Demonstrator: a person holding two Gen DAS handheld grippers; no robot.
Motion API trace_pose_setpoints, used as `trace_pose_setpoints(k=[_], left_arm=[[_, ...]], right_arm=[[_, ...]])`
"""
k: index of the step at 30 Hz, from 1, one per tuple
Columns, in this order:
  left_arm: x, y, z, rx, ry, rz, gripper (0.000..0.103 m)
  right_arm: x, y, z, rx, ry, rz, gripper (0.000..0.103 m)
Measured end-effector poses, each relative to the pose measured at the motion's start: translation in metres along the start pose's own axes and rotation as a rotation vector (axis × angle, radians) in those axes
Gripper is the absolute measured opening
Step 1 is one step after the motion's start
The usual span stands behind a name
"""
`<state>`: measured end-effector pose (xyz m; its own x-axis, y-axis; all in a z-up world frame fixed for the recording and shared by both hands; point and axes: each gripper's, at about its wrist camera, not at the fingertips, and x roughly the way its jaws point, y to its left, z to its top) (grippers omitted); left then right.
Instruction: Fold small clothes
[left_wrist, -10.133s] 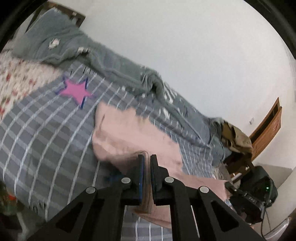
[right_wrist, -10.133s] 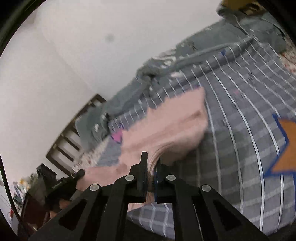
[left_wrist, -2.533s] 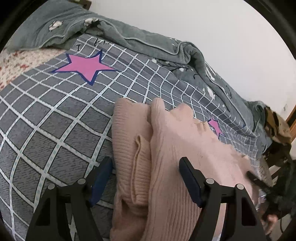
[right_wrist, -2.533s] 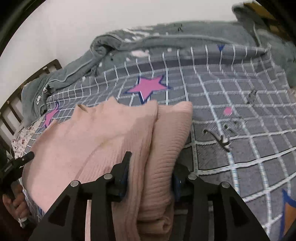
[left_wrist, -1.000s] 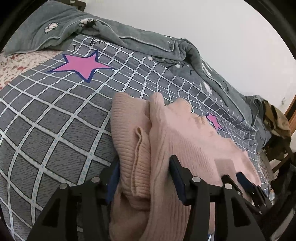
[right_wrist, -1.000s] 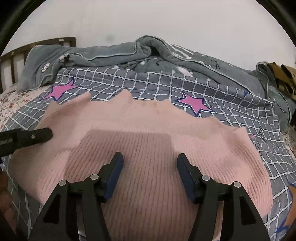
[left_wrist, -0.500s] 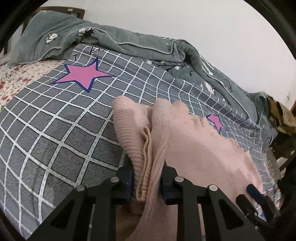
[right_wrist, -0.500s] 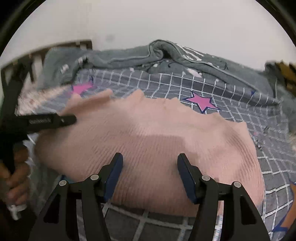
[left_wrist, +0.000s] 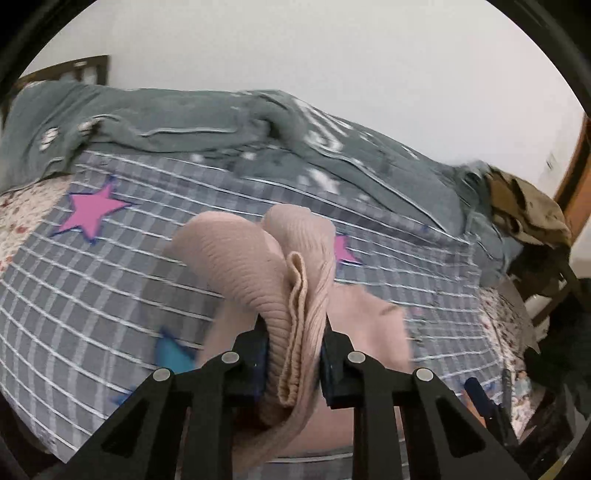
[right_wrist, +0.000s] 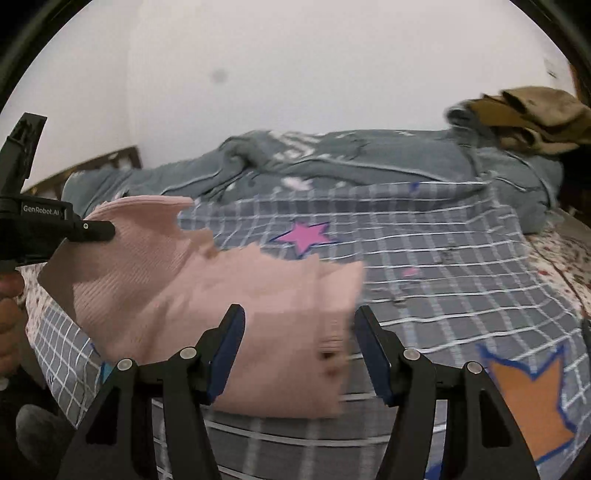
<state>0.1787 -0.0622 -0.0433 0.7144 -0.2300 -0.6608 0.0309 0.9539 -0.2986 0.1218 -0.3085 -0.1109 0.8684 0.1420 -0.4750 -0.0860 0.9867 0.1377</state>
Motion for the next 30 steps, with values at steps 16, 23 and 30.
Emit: trace_pose_setpoints(k=[16,23,30], left_arm=[[0.053,-0.097,-0.063,0.176,0.106,-0.196,0.068],[0.028,-0.017,-0.042,0.056,-0.024,-0.120,0.075],[0.034,0.048,-0.048,-0.011,-0.003,-0.025,0.075]], right_arm=[[-0.015,-0.101,0.000,0.216,0.045,0.024,0.064],[-0.008,-0.073,0.001,0.195,0.058,0.153,0.064],[0.007,-0.020,0.004,0.179,0.073,0.389,0.064]])
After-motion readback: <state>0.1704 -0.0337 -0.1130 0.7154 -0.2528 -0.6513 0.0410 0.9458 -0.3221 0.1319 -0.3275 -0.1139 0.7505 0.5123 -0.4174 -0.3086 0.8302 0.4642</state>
